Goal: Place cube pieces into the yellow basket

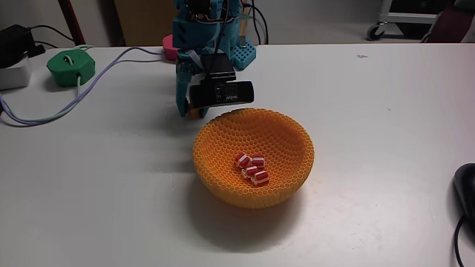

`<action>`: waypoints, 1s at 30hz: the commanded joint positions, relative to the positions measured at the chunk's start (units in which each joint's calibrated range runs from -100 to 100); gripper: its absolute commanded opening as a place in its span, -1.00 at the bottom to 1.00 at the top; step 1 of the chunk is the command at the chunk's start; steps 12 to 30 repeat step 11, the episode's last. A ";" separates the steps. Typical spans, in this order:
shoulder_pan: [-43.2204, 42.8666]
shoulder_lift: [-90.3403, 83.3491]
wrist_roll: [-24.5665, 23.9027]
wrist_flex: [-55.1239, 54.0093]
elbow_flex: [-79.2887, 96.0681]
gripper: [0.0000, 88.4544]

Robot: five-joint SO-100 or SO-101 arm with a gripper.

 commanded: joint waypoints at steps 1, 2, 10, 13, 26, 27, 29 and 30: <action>0.80 -0.07 0.39 3.43 -2.49 -0.73; 0.99 -0.07 0.44 4.73 -3.17 -0.75; 2.85 0.12 2.20 18.80 -16.55 -0.85; 2.76 0.60 2.25 19.76 -19.15 -0.85; 2.76 0.60 2.25 19.76 -19.15 -0.85; 2.76 0.60 2.25 19.76 -19.15 -0.85; 2.76 0.60 2.25 19.76 -19.15 -0.85; 2.76 0.60 2.25 19.76 -19.15 -0.85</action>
